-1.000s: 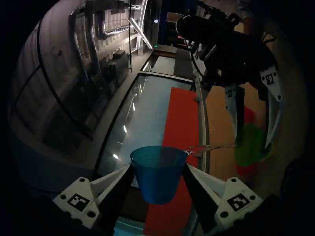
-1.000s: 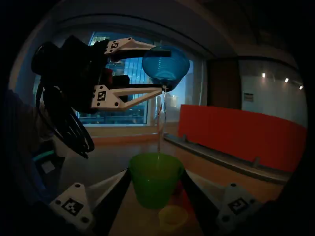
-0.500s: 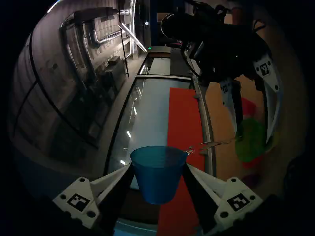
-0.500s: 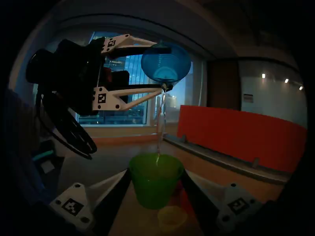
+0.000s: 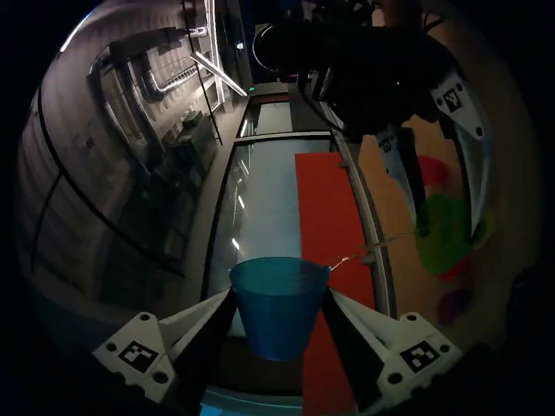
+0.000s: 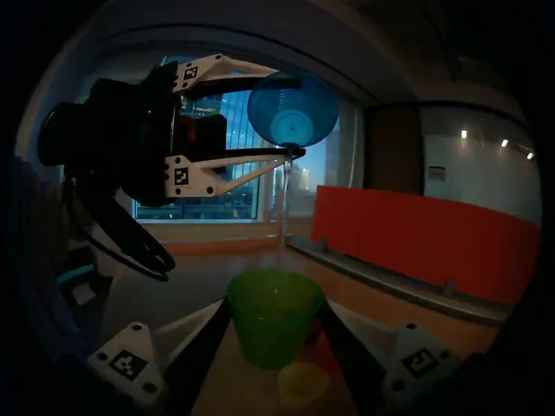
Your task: Pour water
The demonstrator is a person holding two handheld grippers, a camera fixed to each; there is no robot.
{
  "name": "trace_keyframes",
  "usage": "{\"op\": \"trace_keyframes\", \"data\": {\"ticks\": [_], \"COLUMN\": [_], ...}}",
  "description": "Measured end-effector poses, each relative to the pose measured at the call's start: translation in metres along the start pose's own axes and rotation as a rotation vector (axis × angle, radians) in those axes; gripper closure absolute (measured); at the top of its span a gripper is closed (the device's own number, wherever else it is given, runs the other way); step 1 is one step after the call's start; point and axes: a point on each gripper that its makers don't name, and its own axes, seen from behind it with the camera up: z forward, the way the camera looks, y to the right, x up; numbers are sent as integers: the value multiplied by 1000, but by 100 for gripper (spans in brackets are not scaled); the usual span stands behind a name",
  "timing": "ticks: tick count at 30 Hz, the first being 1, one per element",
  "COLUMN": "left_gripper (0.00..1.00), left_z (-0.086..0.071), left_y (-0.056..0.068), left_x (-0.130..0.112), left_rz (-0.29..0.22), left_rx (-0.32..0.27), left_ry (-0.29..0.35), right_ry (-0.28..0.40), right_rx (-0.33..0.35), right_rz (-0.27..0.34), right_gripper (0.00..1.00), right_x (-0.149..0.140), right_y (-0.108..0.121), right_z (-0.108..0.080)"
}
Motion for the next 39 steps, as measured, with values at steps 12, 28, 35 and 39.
{"op": "trace_keyframes", "data": {"ticks": [12, 28, 35, 39], "left_gripper": [16, 16, 16, 16], "left_z": [-3, -1, 1, 2], "left_y": [4, 3, 6, 10], "left_x": [4, -2, -12, -21], "left_rz": [23, -96, -312, -457], "left_rx": [9, 1, -7, -14], "left_ry": [2, 1, -21, -38], "right_ry": [2, 6, 10, 15], "right_rx": [-1, -5, -8, -11], "right_rz": [-1, 1, 4, 6], "right_gripper": [9, 9, 9, 9], "right_x": [2, 1, 1, 2], "right_y": [0, 0, 2, 3], "right_z": [-1, 1, 0, -1]}}
